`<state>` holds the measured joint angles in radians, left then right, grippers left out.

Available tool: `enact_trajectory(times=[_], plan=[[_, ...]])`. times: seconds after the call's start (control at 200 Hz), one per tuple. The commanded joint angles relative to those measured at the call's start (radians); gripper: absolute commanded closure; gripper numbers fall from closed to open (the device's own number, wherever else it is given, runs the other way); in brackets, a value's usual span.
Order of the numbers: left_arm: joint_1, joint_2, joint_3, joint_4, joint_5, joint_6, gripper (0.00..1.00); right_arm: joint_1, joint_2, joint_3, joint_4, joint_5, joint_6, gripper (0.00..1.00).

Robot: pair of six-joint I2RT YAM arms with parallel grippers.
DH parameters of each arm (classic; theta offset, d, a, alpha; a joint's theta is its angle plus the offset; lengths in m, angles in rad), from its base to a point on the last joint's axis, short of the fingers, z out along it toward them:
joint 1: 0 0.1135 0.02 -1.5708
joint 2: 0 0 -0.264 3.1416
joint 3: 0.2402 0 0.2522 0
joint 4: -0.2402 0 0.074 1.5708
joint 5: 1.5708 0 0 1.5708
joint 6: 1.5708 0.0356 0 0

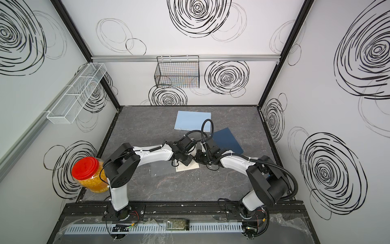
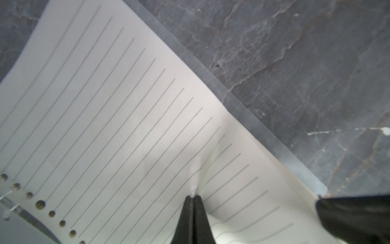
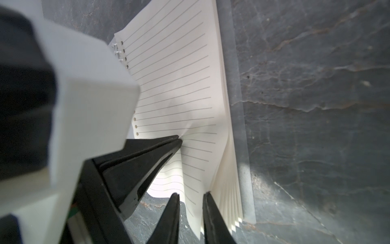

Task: Tear off pages from different notebooks
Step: Tear off the paper from the notebook.

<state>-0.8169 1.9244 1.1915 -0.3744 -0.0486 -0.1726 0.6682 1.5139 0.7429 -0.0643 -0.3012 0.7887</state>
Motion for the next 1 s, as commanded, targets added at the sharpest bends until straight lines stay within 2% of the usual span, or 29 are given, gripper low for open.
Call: enact_trajectory(times=[0.0,0.41,0.681,0.996], plan=[[-0.004,0.107,-0.062,-0.104,0.043,0.005,1.00,0.011,0.007,0.026,-0.011,0.002,0.003,0.76],[-0.008,0.110,-0.066,-0.101,0.044,0.004,1.00,0.013,0.014,-0.003,-0.010,0.010,0.031,0.75],[-0.013,0.113,-0.066,-0.102,0.046,0.003,1.00,0.016,-0.016,-0.001,-0.040,0.048,0.029,0.69],[-0.020,0.117,-0.064,-0.104,0.046,0.000,1.00,0.038,-0.051,0.026,-0.107,0.112,0.017,0.66]])
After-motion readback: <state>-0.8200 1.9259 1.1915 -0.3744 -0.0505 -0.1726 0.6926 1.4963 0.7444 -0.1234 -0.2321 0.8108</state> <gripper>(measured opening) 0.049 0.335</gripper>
